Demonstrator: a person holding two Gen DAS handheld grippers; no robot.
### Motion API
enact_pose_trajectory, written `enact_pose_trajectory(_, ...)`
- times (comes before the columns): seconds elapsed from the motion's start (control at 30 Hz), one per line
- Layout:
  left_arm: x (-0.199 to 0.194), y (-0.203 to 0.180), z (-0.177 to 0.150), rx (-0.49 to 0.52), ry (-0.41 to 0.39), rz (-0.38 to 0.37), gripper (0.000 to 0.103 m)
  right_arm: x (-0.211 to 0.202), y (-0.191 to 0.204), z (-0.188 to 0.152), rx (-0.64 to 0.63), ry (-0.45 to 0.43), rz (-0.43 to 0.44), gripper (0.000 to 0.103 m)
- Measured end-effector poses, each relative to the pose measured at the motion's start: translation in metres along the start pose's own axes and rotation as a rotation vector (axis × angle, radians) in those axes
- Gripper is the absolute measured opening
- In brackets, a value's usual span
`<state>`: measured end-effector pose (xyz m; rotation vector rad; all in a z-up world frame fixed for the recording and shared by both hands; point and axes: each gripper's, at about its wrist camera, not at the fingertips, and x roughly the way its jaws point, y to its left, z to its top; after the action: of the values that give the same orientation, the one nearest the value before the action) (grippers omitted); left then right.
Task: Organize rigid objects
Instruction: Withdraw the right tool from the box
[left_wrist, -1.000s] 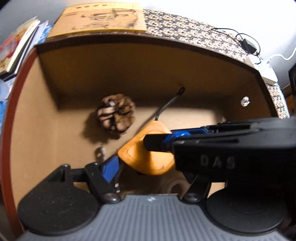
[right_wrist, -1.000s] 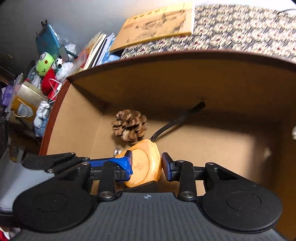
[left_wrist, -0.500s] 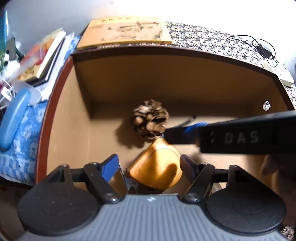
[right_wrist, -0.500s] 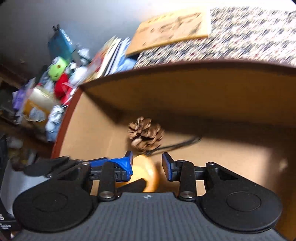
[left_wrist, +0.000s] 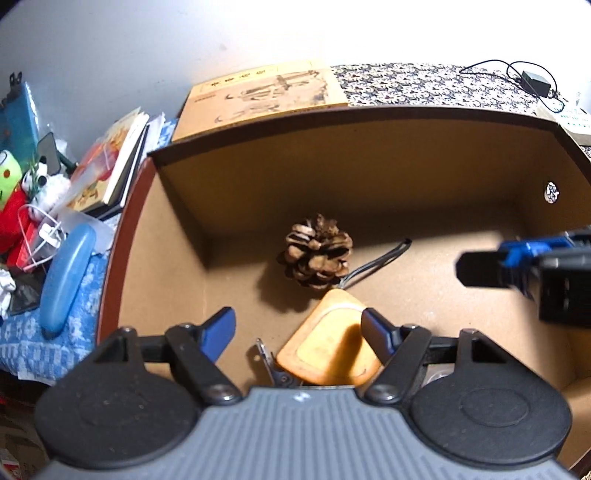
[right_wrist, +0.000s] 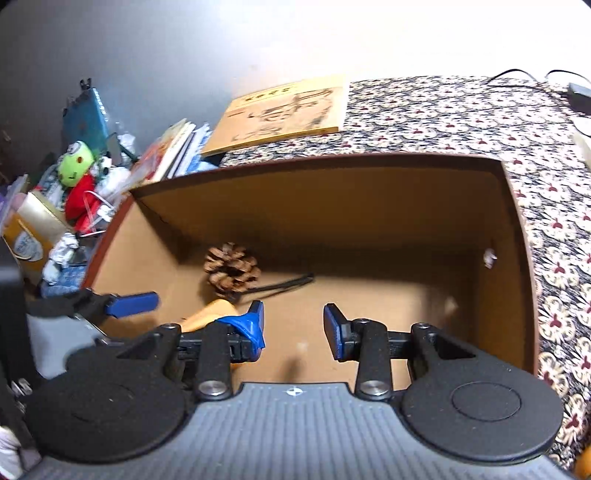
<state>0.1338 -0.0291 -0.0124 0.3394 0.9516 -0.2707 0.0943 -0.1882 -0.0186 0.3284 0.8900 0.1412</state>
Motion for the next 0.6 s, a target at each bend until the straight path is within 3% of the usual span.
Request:
enact_pose_trajectory(0.23,-0.002,-0.005,-0.004,-0.009,-0.03,0.028,0.074,-0.001,-0.012,-0.008,0.075,-0.035,0.005,0.019)
enact_pose_trajectory(0.43,-0.004,-0.005,-0.004,-0.017,-0.054,0.041,0.074,-0.002,-0.007,-0.016,0.035,-0.103,-0.084,0.019)
enact_pose_trajectory(0.6,-0.003,-0.005,-0.003,-0.018,-0.055,0.046,0.074,0.002,-0.015,-0.013,0.05,-0.09,-0.054,0.019)
